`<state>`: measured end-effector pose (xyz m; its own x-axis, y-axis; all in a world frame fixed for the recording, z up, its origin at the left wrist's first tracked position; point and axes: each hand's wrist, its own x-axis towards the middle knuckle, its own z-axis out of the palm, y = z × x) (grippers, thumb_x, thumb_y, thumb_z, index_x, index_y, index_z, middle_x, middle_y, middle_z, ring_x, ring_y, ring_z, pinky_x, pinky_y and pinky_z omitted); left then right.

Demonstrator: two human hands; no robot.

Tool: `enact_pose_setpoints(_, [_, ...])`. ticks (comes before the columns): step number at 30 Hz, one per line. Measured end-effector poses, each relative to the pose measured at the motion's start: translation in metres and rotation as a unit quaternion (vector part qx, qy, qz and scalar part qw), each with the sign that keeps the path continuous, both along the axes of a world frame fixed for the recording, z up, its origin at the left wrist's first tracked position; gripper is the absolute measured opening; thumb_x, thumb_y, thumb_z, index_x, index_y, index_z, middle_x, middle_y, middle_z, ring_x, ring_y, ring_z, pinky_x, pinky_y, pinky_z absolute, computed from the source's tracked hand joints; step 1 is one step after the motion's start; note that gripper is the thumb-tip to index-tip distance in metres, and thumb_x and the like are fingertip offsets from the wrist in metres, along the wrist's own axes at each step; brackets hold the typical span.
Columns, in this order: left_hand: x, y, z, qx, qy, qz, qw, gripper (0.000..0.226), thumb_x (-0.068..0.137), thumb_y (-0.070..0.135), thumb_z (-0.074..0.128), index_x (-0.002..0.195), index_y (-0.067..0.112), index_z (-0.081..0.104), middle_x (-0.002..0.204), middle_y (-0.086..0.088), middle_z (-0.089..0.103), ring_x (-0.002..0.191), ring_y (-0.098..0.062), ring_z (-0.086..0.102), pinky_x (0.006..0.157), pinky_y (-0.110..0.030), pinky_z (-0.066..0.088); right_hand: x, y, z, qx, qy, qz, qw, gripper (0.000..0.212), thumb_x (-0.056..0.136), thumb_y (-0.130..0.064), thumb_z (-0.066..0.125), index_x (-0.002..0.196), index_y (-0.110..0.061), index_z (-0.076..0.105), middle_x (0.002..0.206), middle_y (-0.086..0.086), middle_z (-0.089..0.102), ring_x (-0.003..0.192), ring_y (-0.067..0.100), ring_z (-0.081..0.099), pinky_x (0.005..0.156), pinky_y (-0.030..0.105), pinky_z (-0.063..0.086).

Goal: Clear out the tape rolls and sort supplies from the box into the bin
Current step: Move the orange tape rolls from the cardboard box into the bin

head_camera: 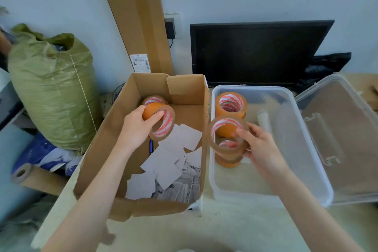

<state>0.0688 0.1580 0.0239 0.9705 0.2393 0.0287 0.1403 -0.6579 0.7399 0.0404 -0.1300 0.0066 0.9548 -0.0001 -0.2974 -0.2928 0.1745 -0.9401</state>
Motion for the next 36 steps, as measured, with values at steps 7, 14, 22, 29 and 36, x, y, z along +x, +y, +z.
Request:
enact_pose_setpoints(7, [-0.014, -0.045, -0.015, -0.260, 0.017, 0.097, 0.960, 0.034, 0.092, 0.045, 0.054, 0.078, 0.015, 0.063, 0.071, -0.001, 0.064, 0.079, -0.021, 0.063, 0.086, -0.042, 0.051, 0.033, -0.029, -0.022, -0.309, 0.026, 0.055, 0.949, 0.032, 0.098, -0.031, 0.038, 0.095, -0.010, 0.062, 0.089, 0.013, 0.067, 0.074, 0.030, 0.070, 0.063, 0.039, 0.058])
enact_pose_setpoints(14, [-0.031, -0.073, -0.028, -0.363, 0.105, 0.157, 0.912, 0.049, 0.094, 0.052, 0.045, 0.090, 0.007, 0.064, 0.082, -0.004, 0.068, 0.078, -0.016, 0.063, 0.062, -0.028, 0.053, 0.064, -0.028, -0.065, -0.630, 0.015, 0.202, 0.750, 0.046, 0.101, -0.045, 0.027, 0.114, -0.011, 0.054, 0.116, 0.017, 0.062, 0.109, 0.036, 0.059, 0.088, 0.043, 0.046])
enact_pose_setpoints(22, [-0.039, -0.077, -0.038, -0.330, 0.128, 0.157, 0.922, 0.051, 0.096, 0.050, 0.040, 0.097, 0.006, 0.065, 0.075, -0.008, 0.057, 0.069, -0.015, 0.055, 0.058, -0.025, 0.053, 0.071, -0.020, -0.100, -0.510, 0.148, 0.186, 0.827, 0.044, 0.102, -0.041, 0.027, 0.130, -0.012, 0.044, 0.097, 0.015, 0.062, 0.077, 0.029, 0.066, 0.065, 0.038, 0.059])
enact_pose_setpoints(29, [-0.036, -0.090, -0.037, -0.349, 0.132, 0.155, 0.915, 0.046, 0.096, 0.048, 0.042, 0.089, 0.008, 0.063, 0.066, -0.007, 0.056, 0.060, -0.014, 0.055, 0.060, -0.025, 0.054, 0.074, -0.026, -0.113, -0.359, 0.188, 0.154, 0.901, 0.041, 0.097, -0.017, 0.045, 0.137, -0.015, 0.034, 0.127, 0.011, 0.049, 0.100, 0.032, 0.062, 0.040, 0.026, 0.053])
enact_pose_setpoints(36, [-0.033, -0.097, -0.038, -0.362, 0.137, 0.152, 0.909, 0.045, 0.095, 0.049, 0.044, 0.088, 0.008, 0.062, 0.070, -0.009, 0.060, 0.068, -0.017, 0.060, 0.066, -0.030, 0.056, 0.076, -0.028, -0.117, -0.356, 0.164, 0.048, 0.919, 0.019, 0.097, -0.015, 0.048, 0.111, -0.014, 0.062, 0.106, 0.017, 0.064, 0.089, 0.036, 0.067, 0.060, 0.045, 0.060])
